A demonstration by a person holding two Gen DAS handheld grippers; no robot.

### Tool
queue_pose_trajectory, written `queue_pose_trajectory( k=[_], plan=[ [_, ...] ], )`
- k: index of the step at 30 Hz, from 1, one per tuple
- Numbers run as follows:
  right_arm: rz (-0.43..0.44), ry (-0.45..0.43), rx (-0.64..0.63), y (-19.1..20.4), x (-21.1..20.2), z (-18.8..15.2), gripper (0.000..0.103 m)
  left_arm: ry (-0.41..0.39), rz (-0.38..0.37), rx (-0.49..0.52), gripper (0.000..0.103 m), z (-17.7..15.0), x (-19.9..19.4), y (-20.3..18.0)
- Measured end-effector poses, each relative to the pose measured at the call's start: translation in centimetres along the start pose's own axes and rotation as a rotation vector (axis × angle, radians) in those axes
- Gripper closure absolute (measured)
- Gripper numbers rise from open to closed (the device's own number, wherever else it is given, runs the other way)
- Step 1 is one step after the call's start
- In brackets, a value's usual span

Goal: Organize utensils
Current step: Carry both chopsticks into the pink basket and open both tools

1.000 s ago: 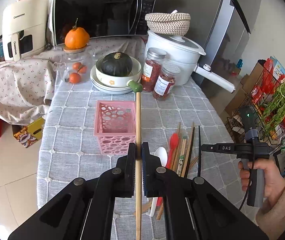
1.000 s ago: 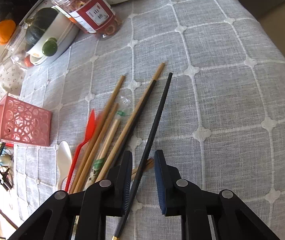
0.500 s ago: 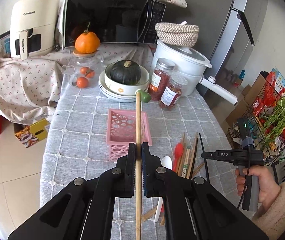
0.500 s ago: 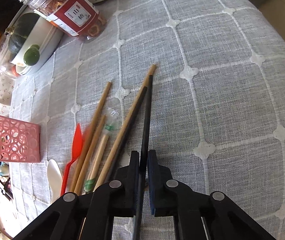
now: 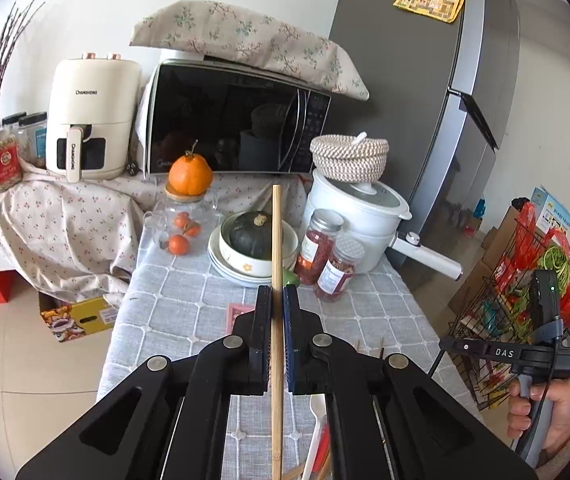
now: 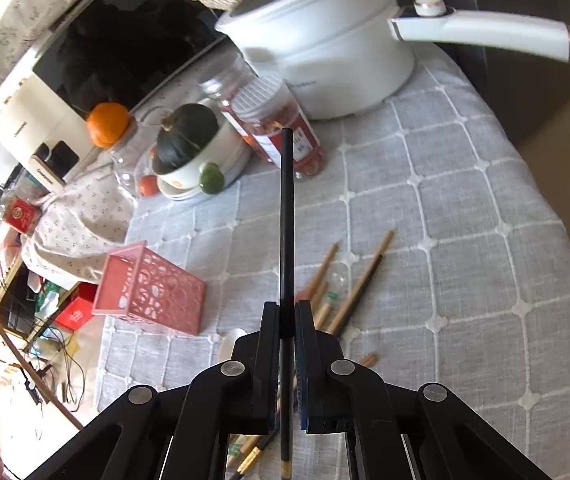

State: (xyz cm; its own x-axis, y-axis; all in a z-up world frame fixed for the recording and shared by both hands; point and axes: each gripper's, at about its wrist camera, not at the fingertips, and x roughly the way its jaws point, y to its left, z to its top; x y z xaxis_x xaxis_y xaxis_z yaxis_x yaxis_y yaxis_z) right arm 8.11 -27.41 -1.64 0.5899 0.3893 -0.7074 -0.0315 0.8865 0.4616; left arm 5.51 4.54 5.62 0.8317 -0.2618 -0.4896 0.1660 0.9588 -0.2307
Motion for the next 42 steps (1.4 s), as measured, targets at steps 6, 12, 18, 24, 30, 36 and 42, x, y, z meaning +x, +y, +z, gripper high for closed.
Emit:
queue_pose_trajectory(
  k=[6,12,18,24,30,36,42],
  plan=[
    [0.053,-0.068,-0.091,3.3,-2.1,1.1,0.098,-0.102,0.009,0.014,0.098,2.6,-0.4,-0.3],
    [0.108,-0.149,-0.178,6.8,-3.6,3.9,0.098,-0.195,0.017,0.037,0.098,4.7,1.2,-0.4],
    [0.196,-0.242,-0.228,10.2,-3.8,6.6,0.098,-0.274,-0.001,0.054,0.098,5.6,2.8,-0.3],
    [0.242,-0.31,-0.273,12.4,-2.5,6.9,0.098,-0.297,0.006,0.046,0.097,4.6,5.4,0.7],
    [0.272,-0.307,-0.259,12.4,-0.4,7.7,0.098,-0.314,0.025,0.054,0.097,4.2,7.6,1.7],
    [0.275,-0.31,-0.254,12.5,1.2,7.9,0.098,-0.271,0.041,0.058,0.097,2.9,10.2,2.7],
    [0.262,-0.274,-0.262,12.8,3.8,7.7,0.098,-0.206,0.049,0.061,0.097,1.9,12.2,3.1]
  ],
)
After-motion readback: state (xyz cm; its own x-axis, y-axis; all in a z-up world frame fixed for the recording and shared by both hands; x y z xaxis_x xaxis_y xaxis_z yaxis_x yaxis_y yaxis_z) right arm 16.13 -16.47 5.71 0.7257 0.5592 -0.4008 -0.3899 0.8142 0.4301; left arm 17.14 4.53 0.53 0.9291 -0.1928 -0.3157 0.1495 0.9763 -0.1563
